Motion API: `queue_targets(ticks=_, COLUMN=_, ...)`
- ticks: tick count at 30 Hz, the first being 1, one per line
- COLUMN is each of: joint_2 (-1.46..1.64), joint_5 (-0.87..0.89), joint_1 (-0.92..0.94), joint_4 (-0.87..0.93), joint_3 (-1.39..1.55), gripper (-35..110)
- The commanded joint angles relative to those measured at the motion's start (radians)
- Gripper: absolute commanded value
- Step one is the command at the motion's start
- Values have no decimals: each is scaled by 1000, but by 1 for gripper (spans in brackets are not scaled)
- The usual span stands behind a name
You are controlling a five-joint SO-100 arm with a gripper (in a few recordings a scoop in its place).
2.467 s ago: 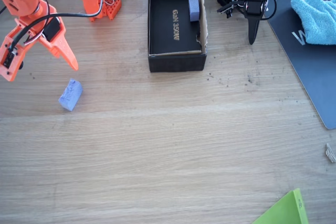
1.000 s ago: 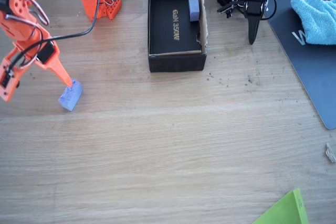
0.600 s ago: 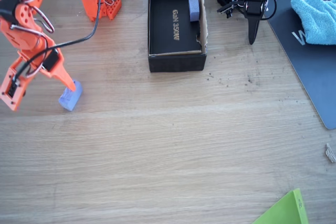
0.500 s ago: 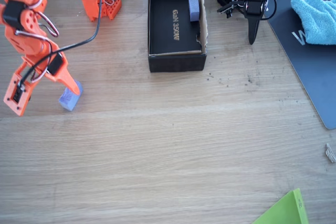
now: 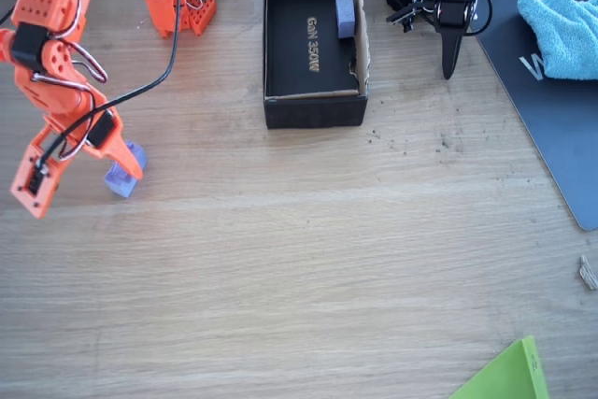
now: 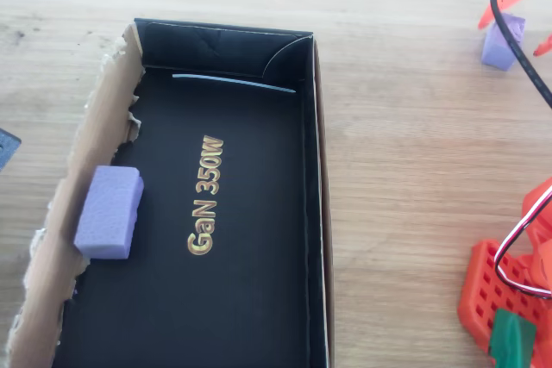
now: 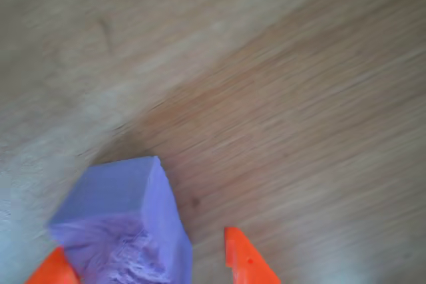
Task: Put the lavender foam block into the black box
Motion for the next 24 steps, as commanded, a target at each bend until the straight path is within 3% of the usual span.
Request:
queue_targets(ticks=1, joint_2=14, joint_5=11, joint_1=11, joint_4=-9, joint_3=-14, gripper=22)
queue_targets(ticks=5, joint_2=9, joint_5=40, joint_1=15, joint_4=11, joint_3=-18, gripper=0)
queue_targets(ticks=15, joint_2=38, joint_5=-28, joint_1=2, joint_4=35, joint_3=-35, gripper=0)
queue_targets(ticks=24, joint_2=305, joint_5=-37, joint_1=-49, joint_4=281, joint_3=-28, gripper=0)
